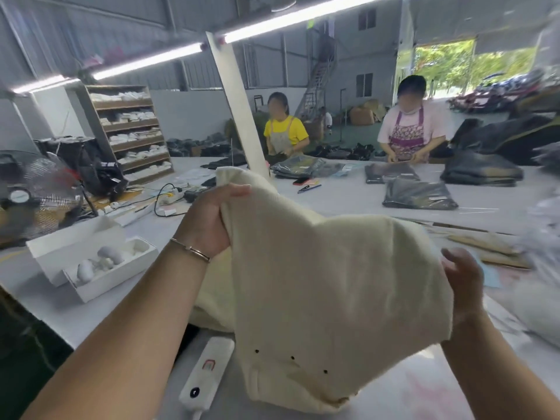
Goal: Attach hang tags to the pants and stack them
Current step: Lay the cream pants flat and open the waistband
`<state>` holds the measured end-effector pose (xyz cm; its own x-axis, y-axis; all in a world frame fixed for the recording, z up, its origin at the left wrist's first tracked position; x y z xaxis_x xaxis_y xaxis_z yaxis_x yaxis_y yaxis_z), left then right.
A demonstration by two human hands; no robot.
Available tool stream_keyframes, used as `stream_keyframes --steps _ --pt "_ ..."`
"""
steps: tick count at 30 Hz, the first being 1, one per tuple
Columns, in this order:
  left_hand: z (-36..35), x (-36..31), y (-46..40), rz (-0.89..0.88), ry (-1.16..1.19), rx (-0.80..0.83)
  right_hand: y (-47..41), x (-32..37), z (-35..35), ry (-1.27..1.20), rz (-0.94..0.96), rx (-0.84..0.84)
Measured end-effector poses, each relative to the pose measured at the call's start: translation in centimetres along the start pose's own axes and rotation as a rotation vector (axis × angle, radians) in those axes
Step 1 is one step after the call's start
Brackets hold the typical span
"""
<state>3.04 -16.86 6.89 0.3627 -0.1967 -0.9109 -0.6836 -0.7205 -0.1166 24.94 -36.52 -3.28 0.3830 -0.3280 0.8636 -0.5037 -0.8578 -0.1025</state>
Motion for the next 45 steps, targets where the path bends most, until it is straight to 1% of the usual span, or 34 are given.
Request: stream_keyframes --steps 1,2,3,4,5,6,8,11,12,15,17,19,22,23,25,27,28,31,33,35,36,37,39,40,41,42,43,45 --pt "-1.0 0.3 1.3 -0.029 -0.056 -0.013 2.2 1.5 0.3 0.008 0.064 0.017" --pt "-2.1 0.4 2.9 -0.045 -0.126 -0.049 4.2 2.8 0.0 -0.099 0.029 0.157" --pt "-3.5 0.7 4.4 -0.065 -0.152 -0.043 6.2 3.3 0.6 -0.096 -0.025 0.168" --pt "-5.0 1.2 6.0 -0.074 -0.170 -0.028 7.5 3.0 0.7 -0.096 -0.134 0.257" --pt "-6.4 1.8 7.5 -0.074 -0.169 -0.027 8.5 3.0 1.6 -0.039 -0.198 0.240" --pt "-7.3 2.4 8.7 -0.079 -0.159 -0.048 9.6 3.5 2.2 0.032 -0.190 0.207" --pt "-8.8 3.1 10.8 -0.097 -0.149 -0.101 11.5 3.7 3.8 0.007 -0.225 0.149" --pt "-10.4 4.1 13.5 -0.100 -0.143 -0.147 14.3 3.2 5.9 0.075 -0.306 0.023" --pt "-10.7 4.2 14.2 -0.096 -0.142 -0.159 15.4 3.4 5.7 0.066 -0.309 0.035" --pt "-11.3 3.3 15.8 -0.122 -0.195 -0.222 17.0 5.8 5.5 0.061 -0.180 0.079" --pt "-11.7 2.2 16.6 -0.171 -0.261 -0.265 17.9 8.2 5.2 0.057 -0.056 0.047" --pt "-12.8 0.9 17.3 -0.244 -0.309 -0.278 18.8 10.1 5.1 0.028 0.006 0.027" --pt "-15.0 -1.0 18.4 -0.350 -0.402 -0.228 20.2 13.0 5.3 -0.033 0.074 0.023" --pt "-15.7 -1.5 18.6 -0.360 -0.420 -0.194 20.8 14.0 5.5 -0.051 0.106 0.038" --pt "-17.3 -1.5 19.0 -0.315 -0.423 -0.092 22.1 15.4 5.2 -0.098 0.132 0.116" --pt "-18.8 -0.6 19.2 -0.252 -0.427 0.005 23.2 15.5 4.8 -0.129 0.091 0.200" --pt "-19.3 -0.1 19.3 -0.233 -0.433 0.027 23.6 15.3 4.9 -0.133 0.073 0.212" --pt "-20.1 1.0 19.2 -0.213 -0.432 0.046 24.1 15.6 6.2 -0.068 0.044 0.136" --pt "-20.1 1.0 19.1 -0.211 -0.417 0.055 24.4 16.5 6.5 0.026 0.023 0.132" --pt "-19.8 0.8 18.8 -0.188 -0.423 0.046 24.3 17.8 7.1 0.106 0.091 0.102" --pt "-19.4 0.6 18.5 -0.165 -0.451 0.006 24.2 18.5 7.2 0.126 0.141 0.096" --pt "-18.8 0.3 18.3 -0.137 -0.505 -0.081 24.1 19.0 6.9 0.140 0.188 0.095" --pt "-17.1 -1.1 18.2 -0.138 -0.664 -0.350 24.1 19.9 6.3 0.164 0.255 0.075" --pt "-16.8 -2.1 18.4 -0.205 -0.759 -0.487 23.9 20.3 6.2 0.174 0.282 0.048" --pt "-17.4 -3.1 18.9 -0.310 -0.872 -0.583 23.8 20.7 6.1 0.187 0.303 0.021" --pt "-18.6 -3.7 19.4 -0.428 -0.994 -0.628 23.7 21.1 6.0 0.200 0.316 0.000" --pt "-20.4 -3.7 19.8 -0.549 -1.113 -0.634 23.6 21.4 5.9 0.210 0.318 -0.025" --pt "-23.8 -1.7 19.9 -0.703 -1.305 -0.562 23.4 21.8 6.1 0.213 0.291 -0.089"
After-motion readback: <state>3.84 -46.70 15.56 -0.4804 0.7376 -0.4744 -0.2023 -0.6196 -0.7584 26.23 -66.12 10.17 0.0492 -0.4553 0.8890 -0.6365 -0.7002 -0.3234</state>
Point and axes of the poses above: each hand's wrist, its own y-axis away from the middle knuckle, its own z-axis out of the back of the hand, x = y × z, the point moved 8 cm from there along -y, towards the middle knuckle, and after that the axes turned 6 degrees about -x, right-handed, at the moved point
